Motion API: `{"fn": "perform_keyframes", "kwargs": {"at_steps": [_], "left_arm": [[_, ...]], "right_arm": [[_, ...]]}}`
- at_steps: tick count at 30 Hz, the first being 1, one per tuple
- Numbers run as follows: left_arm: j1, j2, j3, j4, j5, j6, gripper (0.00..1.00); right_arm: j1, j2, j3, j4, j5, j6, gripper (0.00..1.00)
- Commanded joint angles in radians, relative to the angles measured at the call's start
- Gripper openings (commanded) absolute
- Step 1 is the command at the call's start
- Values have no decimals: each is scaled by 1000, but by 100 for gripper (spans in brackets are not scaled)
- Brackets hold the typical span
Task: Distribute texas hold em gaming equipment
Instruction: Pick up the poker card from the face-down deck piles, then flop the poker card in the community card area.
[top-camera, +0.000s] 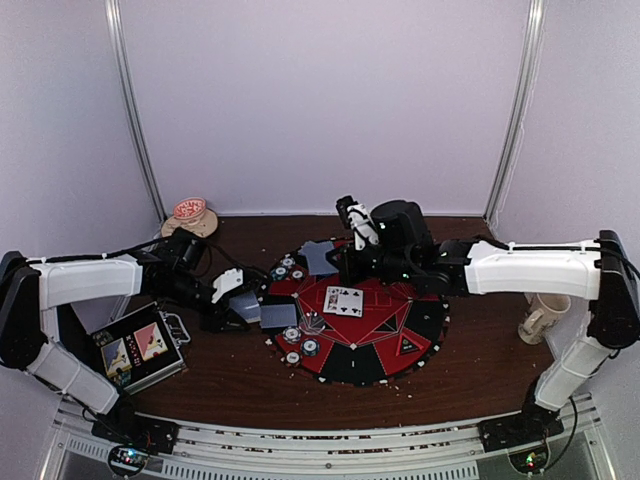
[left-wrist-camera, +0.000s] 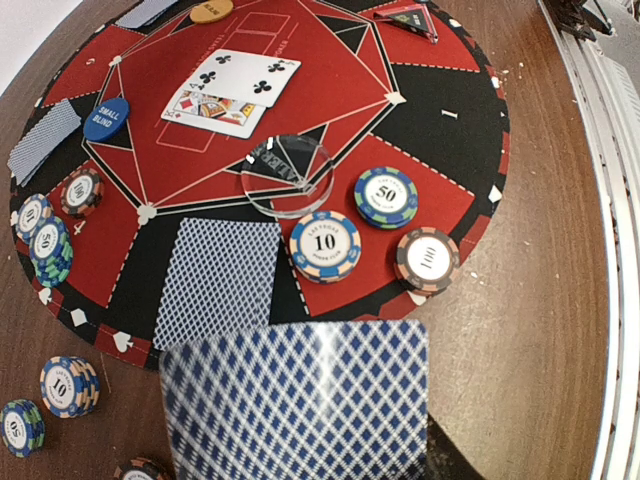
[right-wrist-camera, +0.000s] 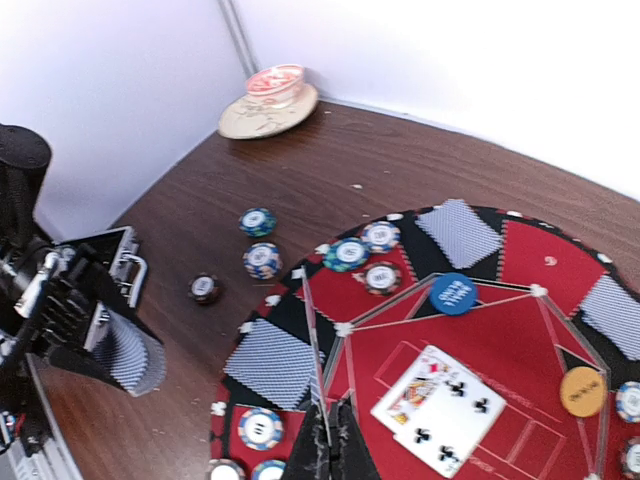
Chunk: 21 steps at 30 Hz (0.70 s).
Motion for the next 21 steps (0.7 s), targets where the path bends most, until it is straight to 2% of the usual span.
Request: {"fn": "perform_keyframes", "kwargs": {"at_steps": [1, 6, 11, 21], "left_arm": [[0, -5, 5, 19, 18, 8, 46], [1, -6, 6, 19, 17, 7, 46], [1, -7, 6, 18, 13, 6, 46], [0, -9, 5, 20, 15, 7, 46]], "right_arm": [[2, -65, 15, -243, 325, -169, 0], [9, -63, 24, -360, 524, -309, 0], [18, -1, 4, -337, 698, -444, 0], [77, 252, 48, -287, 903, -660, 0]]}}
